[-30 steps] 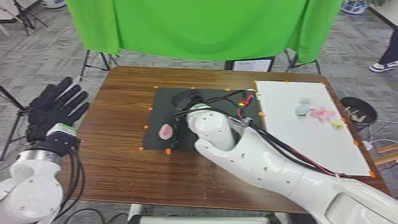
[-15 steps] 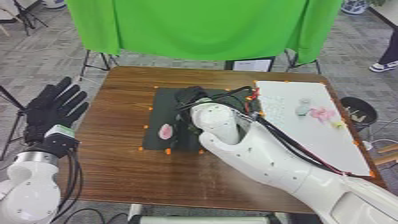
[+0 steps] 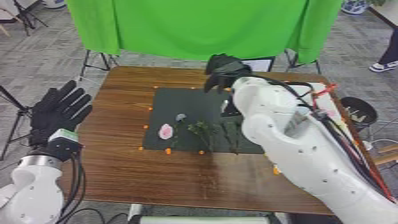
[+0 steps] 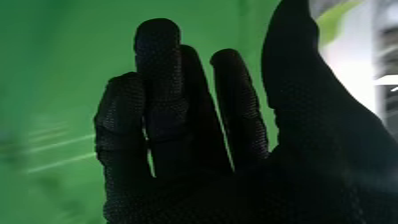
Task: Arrange flowers
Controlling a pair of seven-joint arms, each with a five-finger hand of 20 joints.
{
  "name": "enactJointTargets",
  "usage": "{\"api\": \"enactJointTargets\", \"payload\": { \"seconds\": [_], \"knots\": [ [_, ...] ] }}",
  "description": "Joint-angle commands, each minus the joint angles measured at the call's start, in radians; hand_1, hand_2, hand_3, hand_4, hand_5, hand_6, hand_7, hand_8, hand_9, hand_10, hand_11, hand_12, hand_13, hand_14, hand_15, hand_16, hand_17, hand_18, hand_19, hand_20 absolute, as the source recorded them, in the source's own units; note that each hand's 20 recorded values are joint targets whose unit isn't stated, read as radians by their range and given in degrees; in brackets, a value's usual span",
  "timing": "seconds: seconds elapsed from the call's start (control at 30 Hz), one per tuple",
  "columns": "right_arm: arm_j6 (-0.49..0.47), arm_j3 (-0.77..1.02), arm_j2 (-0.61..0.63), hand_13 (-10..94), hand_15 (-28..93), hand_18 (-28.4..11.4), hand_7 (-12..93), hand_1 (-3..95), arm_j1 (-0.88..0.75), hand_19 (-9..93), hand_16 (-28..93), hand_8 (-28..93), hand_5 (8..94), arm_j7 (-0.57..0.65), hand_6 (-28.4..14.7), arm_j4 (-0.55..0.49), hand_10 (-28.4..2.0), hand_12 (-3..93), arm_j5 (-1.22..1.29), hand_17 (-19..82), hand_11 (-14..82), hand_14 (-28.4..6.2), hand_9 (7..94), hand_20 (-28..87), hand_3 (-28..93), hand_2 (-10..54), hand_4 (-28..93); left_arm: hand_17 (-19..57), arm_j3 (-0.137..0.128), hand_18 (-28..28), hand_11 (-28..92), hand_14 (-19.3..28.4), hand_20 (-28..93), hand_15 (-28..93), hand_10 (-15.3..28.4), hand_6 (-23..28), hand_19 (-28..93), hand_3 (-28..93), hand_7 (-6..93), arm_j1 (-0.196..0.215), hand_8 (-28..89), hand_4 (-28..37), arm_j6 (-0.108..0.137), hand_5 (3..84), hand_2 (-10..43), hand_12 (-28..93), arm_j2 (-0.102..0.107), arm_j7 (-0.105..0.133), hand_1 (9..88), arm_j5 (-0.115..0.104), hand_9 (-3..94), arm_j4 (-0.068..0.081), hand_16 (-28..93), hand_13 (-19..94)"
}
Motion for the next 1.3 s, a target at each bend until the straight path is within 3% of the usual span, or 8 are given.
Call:
{"api": "enactJointTargets", "payload": {
  "seconds": [0.03, 0.17, 0.33, 0.4, 0.77, 0.9, 1.07, 1.3],
  "knots": [
    [0.027, 0.363, 0.314, 60, 49, -23.0, 14, 41.5, -0.331, 85, 24, -11, 51.9, 0.159, -5.0, -0.085, -16.7, 14.7, 0.025, 36, 12.5, -14.4, 54.2, 36, 73, -9.4, -27, -8.2, -0.034, 14.9, 19, 16.2, 9, 33, 16.3, 10.2, 33, 70, 10.9, 0.038, -6, -28.2, -0.022, 39.7, 11.8, 14, -0.003, -0.001, 29.1, 0.008, 31.1, -0.010, -5, 20],
    [0.022, 0.469, 0.353, 63, 49, -22.7, 14, 40.7, -0.431, 86, 23, -11, 50.7, 0.172, -5.9, -0.089, -17.9, 14.3, 0.039, 38, 10.8, -14.3, 52.9, 35, 72, -9.5, -26, -8.2, -0.046, 14.9, 19, 16.2, 9, 32, 16.3, 10.2, 33, 70, 10.9, 0.064, -6, -28.2, -0.012, 39.8, 12.1, 14, -0.008, 0.025, 28.8, -0.026, 31.4, -0.015, -5, 20],
    [-0.014, 0.566, 0.383, 62, 50, -23.0, 13, 41.4, -0.505, 86, 23, -11, 47.7, 0.220, -5.8, -0.058, -17.0, 13.7, 0.072, 37, 9.9, -13.9, 49.2, 35, 72, -9.5, -27, -8.1, -0.051, 14.9, 19, 16.4, 9, 33, 16.4, 10.1, 33, 70, 11.0, 0.069, -6, -28.3, -0.018, 39.8, 12.3, 14, -0.005, 0.031, 28.6, -0.019, 31.7, -0.014, -5, 20],
    [-0.043, 0.600, 0.386, 63, 53, -23.1, 12, 41.9, -0.525, 86, 22, -10, 47.0, 0.240, -5.9, -0.041, -16.8, 13.4, 0.100, 37, 10.1, -13.7, 48.8, 35, 72, -9.5, -28, -8.1, -0.040, 14.9, 19, 16.3, 9, 33, 16.4, 10.1, 33, 70, 11.0, 0.064, -6, -28.3, -0.010, 39.9, 12.4, 14, -0.004, 0.037, 28.6, -0.033, 31.7, -0.011, -5, 20],
    [-0.056, 0.659, 0.378, 63, 59, -23.2, 13, 45.0, -0.559, 85, 22, -11, 44.3, 0.238, -5.3, 0.033, -14.2, 12.1, 0.149, 36, 9.8, -13.6, 45.1, 35, 73, -9.5, -28, -7.9, -0.018, 15.2, 19, 16.3, 10, 33, 16.3, 10.0, 33, 70, 11.1, 0.053, -6, -28.3, -0.011, 39.9, 12.7, 14, -0.001, 0.025, 28.3, -0.027, 31.8, -0.008, -5, 21],
    [-0.106, 0.667, 0.375, 63, 59, -23.1, 13, 46.0, -0.558, 85, 22, -12, 43.8, 0.188, -5.2, 0.050, -13.0, 11.2, 0.175, 35, 10.1, -13.4, 44.8, 35, 74, -9.5, -28, -7.8, -0.016, 15.2, 19, 16.4, 10, 33, 16.4, 10.0, 33, 70, 11.2, 0.055, -6, -28.3, -0.010, 40.0, 12.8, 14, -0.002, 0.024, 28.3, -0.025, 31.8, -0.011, -5, 21],
    [-0.137, 0.649, 0.372, 63, 59, -22.4, 13, 47.1, -0.535, 82, 21, -12, 40.4, 0.181, -5.5, 0.074, -12.9, 8.4, 0.203, 34, 11.1, -12.5, 38.8, 34, 76, -9.5, -28, -7.8, -0.008, 15.2, 19, 16.3, 10, 33, 16.3, 10.1, 33, 70, 11.3, 0.056, -6, -28.3, 0.010, 40.1, 12.9, 14, -0.003, 0.018, 28.3, -0.011, 31.9, -0.011, -5, 21],
    [-0.206, 0.624, 0.368, 63, 59, -22.1, 13, 49.6, -0.500, 82, 23, -12, 39.3, 0.114, -6.1, 0.133, -11.2, 6.3, 0.251, 34, 13.2, -12.3, 37.2, 34, 77, -6.5, -28, -7.9, -0.004, 15.2, 20, 16.4, 10, 33, 16.4, 10.2, 33, 70, 11.4, 0.049, -6, -28.3, 0.007, 40.4, 13.1, 14, 0.003, 0.022, 28.3, -0.015, 32.2, -0.008, -5, 21]
  ]
}}
